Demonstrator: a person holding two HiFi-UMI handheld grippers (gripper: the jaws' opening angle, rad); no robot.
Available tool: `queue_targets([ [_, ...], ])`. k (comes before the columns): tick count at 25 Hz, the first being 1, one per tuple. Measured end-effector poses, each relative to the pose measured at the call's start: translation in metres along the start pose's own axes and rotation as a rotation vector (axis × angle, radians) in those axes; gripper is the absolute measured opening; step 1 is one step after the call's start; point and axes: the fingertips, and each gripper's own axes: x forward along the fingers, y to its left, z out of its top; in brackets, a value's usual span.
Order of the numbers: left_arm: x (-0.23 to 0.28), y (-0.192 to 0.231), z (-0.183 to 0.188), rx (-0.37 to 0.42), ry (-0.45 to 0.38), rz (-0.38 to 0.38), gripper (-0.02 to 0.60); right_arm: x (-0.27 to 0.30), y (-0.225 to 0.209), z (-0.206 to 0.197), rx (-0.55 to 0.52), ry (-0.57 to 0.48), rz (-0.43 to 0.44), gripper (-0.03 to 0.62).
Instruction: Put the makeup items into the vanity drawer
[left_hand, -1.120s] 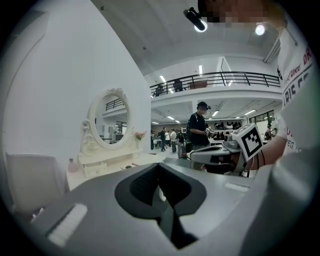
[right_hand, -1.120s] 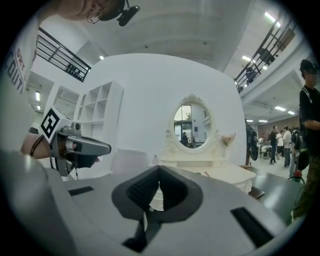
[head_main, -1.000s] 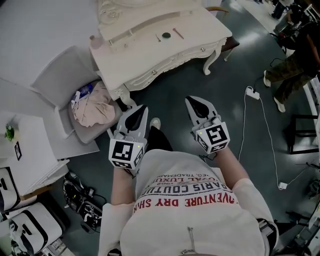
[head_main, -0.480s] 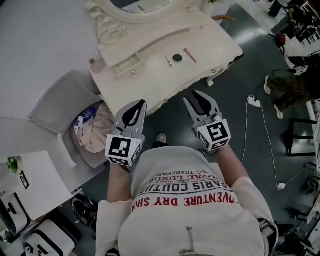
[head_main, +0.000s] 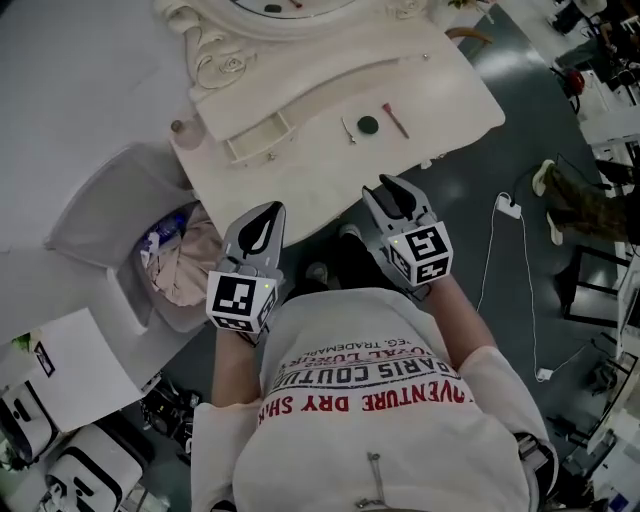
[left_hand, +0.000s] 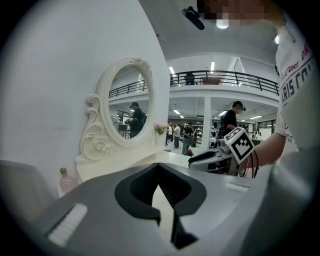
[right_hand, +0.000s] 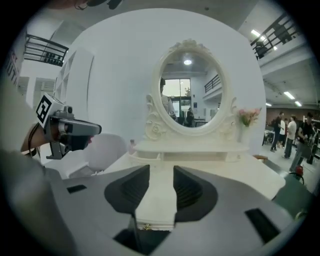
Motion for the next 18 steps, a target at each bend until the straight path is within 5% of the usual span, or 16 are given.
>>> queue_targets([
  [18, 0.106, 0.061, -0.025, -0.151, 0.093, 0.248, 0.011, 0.147, -0.079, -0.064, -0.066, 0.344, 0.281, 0.117],
])
